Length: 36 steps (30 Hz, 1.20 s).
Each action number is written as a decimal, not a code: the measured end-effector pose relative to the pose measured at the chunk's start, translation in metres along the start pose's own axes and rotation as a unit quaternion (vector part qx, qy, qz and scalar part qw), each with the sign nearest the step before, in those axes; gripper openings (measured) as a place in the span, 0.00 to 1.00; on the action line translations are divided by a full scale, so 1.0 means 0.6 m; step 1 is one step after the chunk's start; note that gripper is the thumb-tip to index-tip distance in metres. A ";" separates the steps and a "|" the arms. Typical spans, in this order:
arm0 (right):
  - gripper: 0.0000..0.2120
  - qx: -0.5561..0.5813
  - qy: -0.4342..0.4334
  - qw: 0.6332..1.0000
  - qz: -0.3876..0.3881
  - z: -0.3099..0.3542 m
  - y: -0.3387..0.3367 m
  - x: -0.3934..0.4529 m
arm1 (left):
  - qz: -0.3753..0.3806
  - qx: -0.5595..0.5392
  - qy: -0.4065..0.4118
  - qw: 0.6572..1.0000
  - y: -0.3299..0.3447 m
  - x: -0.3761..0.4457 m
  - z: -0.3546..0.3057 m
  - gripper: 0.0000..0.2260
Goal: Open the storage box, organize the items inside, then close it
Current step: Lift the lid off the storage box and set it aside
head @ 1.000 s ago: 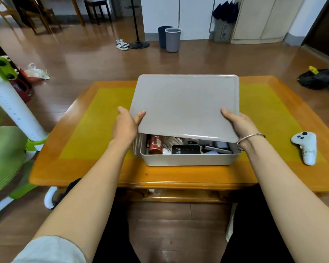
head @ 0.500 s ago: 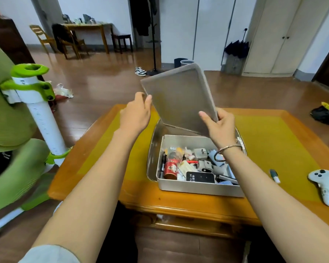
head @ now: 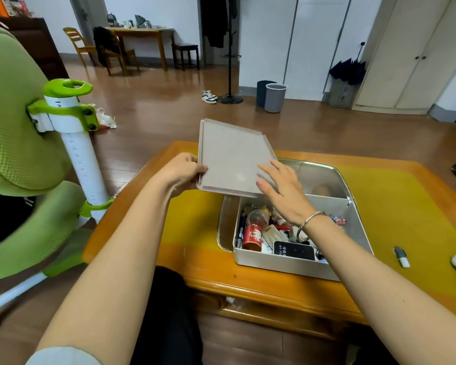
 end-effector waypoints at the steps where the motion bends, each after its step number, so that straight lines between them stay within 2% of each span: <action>1: 0.30 0.027 0.051 0.998 0.004 -0.005 0.015 0.003 | 0.002 -0.009 -0.003 1.000 -0.008 0.002 0.014 0.04; 3: 0.28 0.039 0.139 0.989 -0.009 -0.011 0.037 0.014 | -0.001 -0.031 -0.002 1.000 -0.025 0.009 0.043 0.09; 6: 0.24 0.065 0.188 0.980 -0.022 -0.001 0.064 0.037 | -0.012 -0.024 -0.004 1.000 -0.049 0.023 0.082 0.13; 11: 0.15 0.049 0.171 0.984 0.010 0.032 0.129 0.056 | -0.149 0.096 -0.016 0.984 -0.090 0.068 0.152 0.15; 18: 0.09 -0.036 0.150 0.983 0.099 0.073 0.231 0.065 | -0.282 0.257 -0.021 0.924 -0.137 0.087 0.233 0.14; 22: 0.12 -0.045 0.140 0.977 0.153 0.088 0.271 0.066 | -0.291 0.293 -0.064 0.909 -0.160 0.097 0.281 0.14; 27: 0.11 -0.087 0.153 0.958 0.226 0.085 0.304 0.056 | -0.255 0.285 -0.109 0.918 -0.165 0.118 0.337 0.16; 33: 0.17 -0.150 0.144 0.933 0.293 0.078 0.343 0.035 | -0.207 0.274 -0.101 0.934 -0.154 0.130 0.384 0.17; 36: 0.19 -0.168 0.125 0.929 0.304 0.074 0.352 0.028 | -0.223 0.281 -0.097 0.928 -0.158 0.131 0.402 0.17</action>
Point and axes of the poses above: each hand's wrist, its own x-axis towards the middle knuckle, its own y-axis out of the palm, z = x × y, the point moved 1 cm from there along x, towards the middle knuckle, and after that the axes turned 1 degree about y, right-handed, at the moved point
